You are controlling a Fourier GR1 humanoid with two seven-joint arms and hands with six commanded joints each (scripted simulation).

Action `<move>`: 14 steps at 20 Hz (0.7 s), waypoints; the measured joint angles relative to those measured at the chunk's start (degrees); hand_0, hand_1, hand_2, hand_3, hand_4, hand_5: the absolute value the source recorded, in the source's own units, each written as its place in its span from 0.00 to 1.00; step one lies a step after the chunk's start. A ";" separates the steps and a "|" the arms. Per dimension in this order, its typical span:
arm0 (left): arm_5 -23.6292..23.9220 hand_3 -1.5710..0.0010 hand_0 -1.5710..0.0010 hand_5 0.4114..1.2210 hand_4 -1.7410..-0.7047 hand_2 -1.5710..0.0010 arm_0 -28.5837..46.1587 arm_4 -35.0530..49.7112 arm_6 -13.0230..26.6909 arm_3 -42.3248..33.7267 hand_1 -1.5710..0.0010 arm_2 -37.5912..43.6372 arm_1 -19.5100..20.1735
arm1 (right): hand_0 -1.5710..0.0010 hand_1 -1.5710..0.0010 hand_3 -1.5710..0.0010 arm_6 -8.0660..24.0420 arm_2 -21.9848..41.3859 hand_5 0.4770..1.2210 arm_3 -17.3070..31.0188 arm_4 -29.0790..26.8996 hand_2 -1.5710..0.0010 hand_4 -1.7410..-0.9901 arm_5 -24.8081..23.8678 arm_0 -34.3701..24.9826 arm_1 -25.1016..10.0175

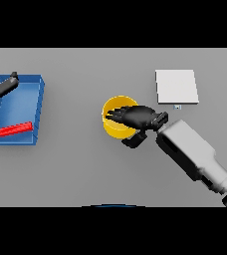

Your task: Pick up the red beaker and tilt it to pour out 1 green nut into yellow bowl. Pick up the yellow bowl and place it on the metallic measuring scale.

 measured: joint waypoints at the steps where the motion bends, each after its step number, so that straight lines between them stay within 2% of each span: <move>1: -0.45 1.00 1.00 0.39 0.92 1.00 0.11 0.25 -0.19 -0.23 1.00 -0.04 0.06 | 1.00 0.99 0.97 0.23 0.17 0.37 0.36 0.37 0.98 0.56 -0.43 0.04 0.11; 3: -0.48 1.00 1.00 0.39 0.92 1.00 0.40 0.30 -0.75 0.28 1.00 0.06 -0.02 | 0.94 0.93 0.90 1.25 0.34 0.46 0.74 0.81 0.91 0.50 -0.01 -0.31 -0.06; 4: -0.25 1.00 1.00 0.38 0.91 1.00 0.26 0.18 -0.65 -0.20 1.00 0.05 0.08 | 0.84 0.85 0.84 1.19 0.99 0.57 0.45 1.31 0.85 0.47 -0.18 0.06 0.02; 5: -0.17 1.00 1.00 0.38 0.91 1.00 0.29 0.20 -0.50 -0.12 1.00 0.08 0.10 | 0.68 0.72 0.77 0.60 1.27 0.66 0.48 1.62 0.75 0.42 -0.32 -0.38 0.03; 6: 0.04 1.00 1.00 0.39 0.91 1.00 0.36 0.32 -0.63 -0.78 1.00 0.19 0.23 | 0.54 0.58 0.70 0.57 1.49 0.72 0.48 1.61 0.60 0.34 0.08 -0.11 -0.02; 8: 0.59 1.00 1.00 0.39 0.91 1.00 0.90 0.36 -0.43 -1.32 1.00 0.14 0.28 | 0.35 0.37 0.56 -0.59 1.58 0.82 0.97 0.97 0.39 0.23 1.64 -0.80 -0.28; 9: 0.54 1.00 1.00 0.39 0.91 1.00 0.97 0.71 0.11 -1.47 1.00 0.49 0.72 | 0.28 0.30 0.45 -0.30 1.56 0.86 0.43 0.41 0.31 0.18 2.56 -0.55 -0.55; 11: 0.65 1.00 1.00 0.39 0.91 1.00 1.28 0.51 -0.18 -1.64 1.00 0.28 0.75 | 0.18 0.19 0.35 -0.47 1.69 0.91 0.31 -0.33 0.20 0.12 3.12 -0.59 -0.93; 13: 0.73 1.00 1.00 0.39 0.91 1.00 1.21 0.50 -0.50 -1.47 1.00 0.38 0.68 | 0.11 0.12 0.27 -0.36 1.68 0.94 -1.04 -0.99 0.16 0.08 4.53 -0.42 -1.63; 14: 0.90 1.00 1.00 0.39 0.91 1.00 1.03 0.49 -0.36 -1.90 1.00 0.41 0.76 | 0.09 0.10 0.26 0.02 1.39 0.95 -1.28 -1.23 0.14 0.06 5.17 -0.59 -1.74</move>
